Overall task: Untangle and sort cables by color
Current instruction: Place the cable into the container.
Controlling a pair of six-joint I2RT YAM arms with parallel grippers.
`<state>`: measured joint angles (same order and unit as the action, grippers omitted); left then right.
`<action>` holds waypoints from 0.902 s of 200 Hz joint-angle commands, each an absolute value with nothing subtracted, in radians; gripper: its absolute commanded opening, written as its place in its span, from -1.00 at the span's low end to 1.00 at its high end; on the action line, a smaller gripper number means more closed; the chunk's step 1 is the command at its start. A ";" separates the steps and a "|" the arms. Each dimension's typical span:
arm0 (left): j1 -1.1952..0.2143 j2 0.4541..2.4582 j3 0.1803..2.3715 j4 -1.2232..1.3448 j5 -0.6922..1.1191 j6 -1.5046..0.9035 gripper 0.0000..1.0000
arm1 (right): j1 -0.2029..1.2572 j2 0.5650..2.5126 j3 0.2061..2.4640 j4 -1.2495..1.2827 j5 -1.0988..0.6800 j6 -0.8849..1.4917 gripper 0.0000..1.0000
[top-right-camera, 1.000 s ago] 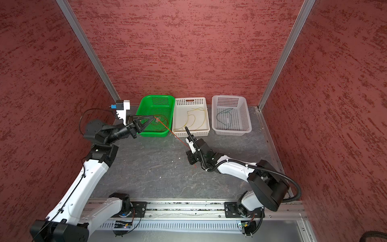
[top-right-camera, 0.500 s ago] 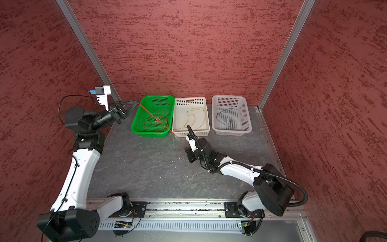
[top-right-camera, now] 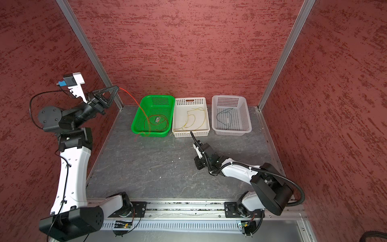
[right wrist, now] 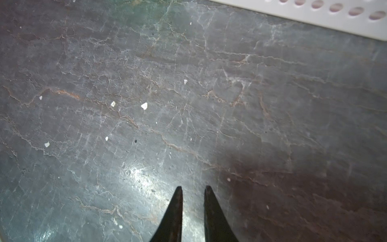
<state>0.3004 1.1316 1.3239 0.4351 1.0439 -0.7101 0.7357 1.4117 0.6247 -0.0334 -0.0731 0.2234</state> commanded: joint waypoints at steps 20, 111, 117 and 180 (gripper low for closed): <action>0.314 1.133 1.330 0.439 1.028 -0.695 -1.00 | 0.718 1.355 0.600 -0.050 -0.040 0.214 -0.62; 0.315 1.319 1.370 0.553 0.951 -0.679 -1.00 | 0.687 1.265 0.610 -0.079 -0.027 0.219 -0.62; 0.313 1.335 1.378 0.555 0.943 -0.669 -1.00 | 0.687 1.261 0.610 -0.079 -0.025 0.219 -0.62; 0.253 1.508 1.464 0.543 0.856 -0.515 -1.00 | 0.678 1.258 0.627 -0.087 -0.024 0.216 -0.62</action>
<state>0.2806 1.4548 1.4281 0.5213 0.9092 -0.6102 0.6857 1.2697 0.6018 -0.0795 -0.0551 0.2241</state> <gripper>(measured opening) 0.056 0.192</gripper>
